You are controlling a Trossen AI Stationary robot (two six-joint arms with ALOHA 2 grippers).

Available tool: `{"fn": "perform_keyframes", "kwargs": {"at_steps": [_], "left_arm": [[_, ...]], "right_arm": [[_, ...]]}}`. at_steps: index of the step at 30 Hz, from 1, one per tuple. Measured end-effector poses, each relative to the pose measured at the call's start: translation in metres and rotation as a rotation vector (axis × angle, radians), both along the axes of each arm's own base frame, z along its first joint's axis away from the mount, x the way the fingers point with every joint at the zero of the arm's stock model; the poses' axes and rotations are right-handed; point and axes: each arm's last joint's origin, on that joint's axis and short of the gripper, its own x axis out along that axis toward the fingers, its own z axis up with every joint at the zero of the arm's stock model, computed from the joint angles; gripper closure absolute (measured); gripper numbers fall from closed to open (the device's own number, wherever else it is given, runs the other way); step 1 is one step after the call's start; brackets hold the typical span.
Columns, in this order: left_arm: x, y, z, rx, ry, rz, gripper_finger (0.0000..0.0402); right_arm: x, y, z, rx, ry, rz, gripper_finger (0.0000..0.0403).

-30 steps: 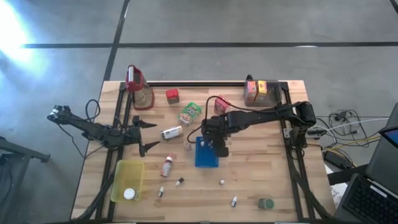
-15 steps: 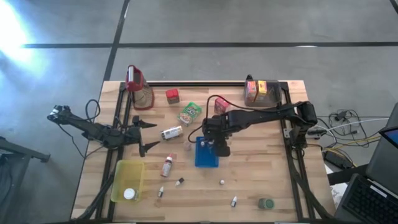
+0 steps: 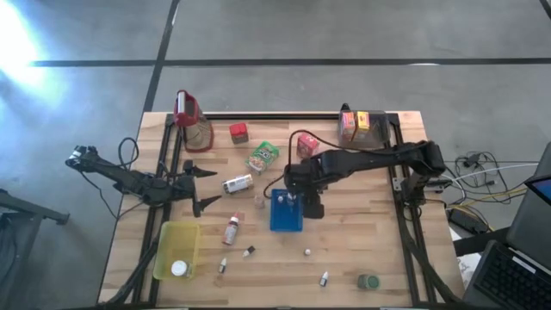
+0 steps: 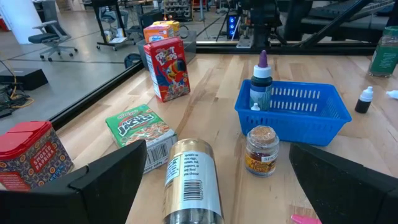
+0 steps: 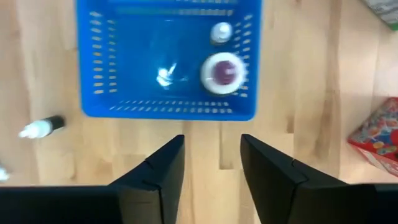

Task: Pick & Place Kitchen Items
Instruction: Put the green seasoning bottle into the yellow bin

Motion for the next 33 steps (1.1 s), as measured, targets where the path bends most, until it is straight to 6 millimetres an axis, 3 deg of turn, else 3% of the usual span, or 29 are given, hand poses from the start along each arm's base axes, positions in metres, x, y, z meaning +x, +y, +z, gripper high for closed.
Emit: {"fn": "perform_keyframes", "kwargs": {"at_steps": [9, 15, 21, 33], "left_arm": [[0.000, 0.000, 0.000, 0.000, 0.000, 0.000, 0.0002], [0.000, 0.000, 0.000, 0.000, 0.000, 0.000, 0.0002], [0.000, 0.000, 0.000, 0.000, 0.000, 0.000, 0.0002], [0.000, 0.000, 0.000, 0.000, 0.000, 0.000, 0.0002]], "right_arm": [[-0.005, 0.036, 0.004, -0.001, 0.003, 0.109, 0.0320], [-0.020, 0.051, 0.008, -0.004, 0.104, 0.088, 0.0358], [-0.029, 0.071, 0.013, 0.002, 0.099, 0.109, 0.0389], [-0.058, 0.112, 0.033, 0.002, 0.046, 0.130, 0.0394]]}}
